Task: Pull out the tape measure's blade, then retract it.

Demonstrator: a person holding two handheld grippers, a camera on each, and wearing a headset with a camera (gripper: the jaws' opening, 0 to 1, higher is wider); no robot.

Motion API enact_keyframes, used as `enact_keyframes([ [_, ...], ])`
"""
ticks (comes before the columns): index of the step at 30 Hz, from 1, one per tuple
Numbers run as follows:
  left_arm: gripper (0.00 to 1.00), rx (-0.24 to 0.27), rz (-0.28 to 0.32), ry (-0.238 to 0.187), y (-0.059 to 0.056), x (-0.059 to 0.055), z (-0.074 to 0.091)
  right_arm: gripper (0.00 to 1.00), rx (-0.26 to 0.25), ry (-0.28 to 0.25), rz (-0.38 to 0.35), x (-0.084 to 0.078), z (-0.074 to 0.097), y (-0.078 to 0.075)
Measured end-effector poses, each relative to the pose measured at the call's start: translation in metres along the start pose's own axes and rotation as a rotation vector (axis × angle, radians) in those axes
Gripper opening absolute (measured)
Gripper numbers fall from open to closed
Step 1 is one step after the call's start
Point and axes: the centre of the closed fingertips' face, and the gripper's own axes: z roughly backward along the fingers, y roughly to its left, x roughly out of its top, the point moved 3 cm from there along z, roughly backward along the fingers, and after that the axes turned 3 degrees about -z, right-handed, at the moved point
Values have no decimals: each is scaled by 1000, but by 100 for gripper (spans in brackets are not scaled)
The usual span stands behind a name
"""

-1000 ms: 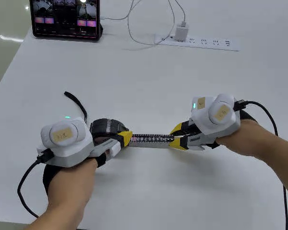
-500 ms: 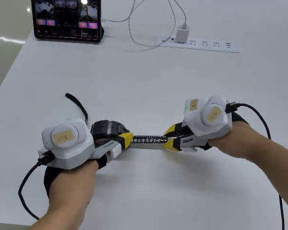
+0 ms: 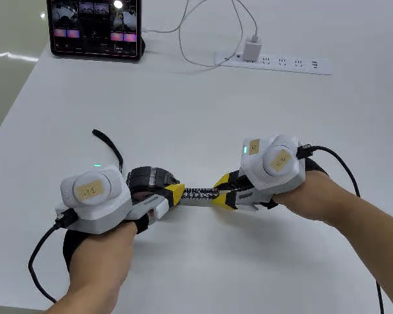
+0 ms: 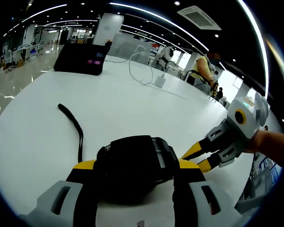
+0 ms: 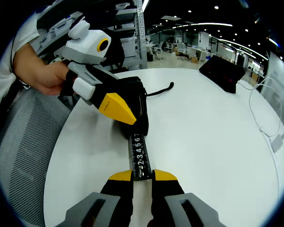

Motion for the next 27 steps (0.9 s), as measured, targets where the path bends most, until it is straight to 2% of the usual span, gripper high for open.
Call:
enact_keyframes([
  [27, 59, 3, -9, -1, 0, -1, 0, 10, 19, -67, -10, 25, -29, 7],
])
